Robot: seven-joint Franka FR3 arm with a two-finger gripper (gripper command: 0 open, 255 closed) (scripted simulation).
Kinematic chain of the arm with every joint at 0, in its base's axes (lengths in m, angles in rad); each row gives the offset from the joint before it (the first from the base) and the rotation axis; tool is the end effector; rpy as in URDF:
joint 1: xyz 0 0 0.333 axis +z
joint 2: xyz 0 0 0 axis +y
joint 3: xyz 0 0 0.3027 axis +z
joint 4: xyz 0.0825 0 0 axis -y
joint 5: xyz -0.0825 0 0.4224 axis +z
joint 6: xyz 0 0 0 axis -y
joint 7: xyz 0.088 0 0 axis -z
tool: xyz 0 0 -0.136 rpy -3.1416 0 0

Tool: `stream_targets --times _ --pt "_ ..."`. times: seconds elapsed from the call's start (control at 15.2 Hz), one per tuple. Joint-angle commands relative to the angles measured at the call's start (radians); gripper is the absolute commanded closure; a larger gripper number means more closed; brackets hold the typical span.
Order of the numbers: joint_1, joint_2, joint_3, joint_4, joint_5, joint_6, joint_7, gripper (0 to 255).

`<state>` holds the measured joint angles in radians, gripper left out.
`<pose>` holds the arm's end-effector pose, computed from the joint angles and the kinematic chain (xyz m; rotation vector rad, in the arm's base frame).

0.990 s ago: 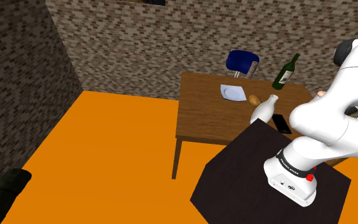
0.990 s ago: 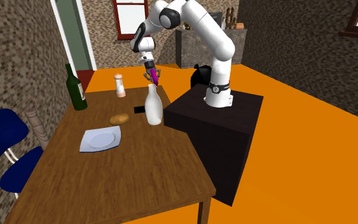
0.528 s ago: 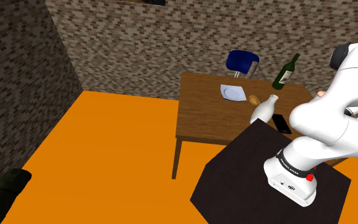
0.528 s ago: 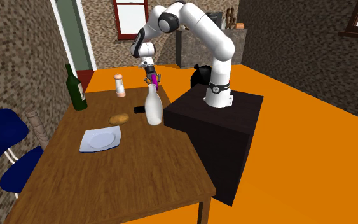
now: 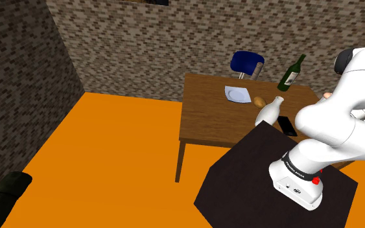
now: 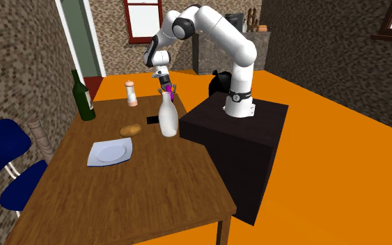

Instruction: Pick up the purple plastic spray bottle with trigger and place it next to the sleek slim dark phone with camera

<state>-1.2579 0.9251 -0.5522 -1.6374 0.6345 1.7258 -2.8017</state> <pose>-0.0814 -0.5910 0.0398 -2.4837 -0.9034 -0.6760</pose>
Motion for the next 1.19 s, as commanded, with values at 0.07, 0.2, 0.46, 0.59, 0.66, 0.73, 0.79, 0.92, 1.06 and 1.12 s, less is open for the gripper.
stream_targets --times 0.07,0.2,0.46,0.59,0.66,0.73,0.79,0.92,1.06,1.12 --pt "0.000 0.001 0.000 0.001 0.000 0.000 0.000 255" --pt "0.000 0.001 0.000 0.001 0.000 0.000 0.000 0" --pt "0.000 0.001 0.000 0.001 0.000 0.000 0.000 0" --pt "-0.009 -0.002 -0.005 0.029 -0.009 -0.028 0.007 0" --pt "-0.019 -0.005 -0.010 0.058 -0.018 -0.056 0.014 0" --pt "-0.030 -0.005 -0.015 0.090 -0.026 -0.085 0.021 0" --pt "-0.039 -0.005 -0.018 0.116 -0.032 -0.109 0.027 0" --pt "-0.039 -0.005 -0.018 0.116 -0.032 -0.108 0.027 0" --pt "-0.039 -0.005 -0.018 0.116 -0.032 -0.108 0.027 0" --pt "-0.039 -0.005 -0.018 0.116 -0.032 -0.108 0.027 0"
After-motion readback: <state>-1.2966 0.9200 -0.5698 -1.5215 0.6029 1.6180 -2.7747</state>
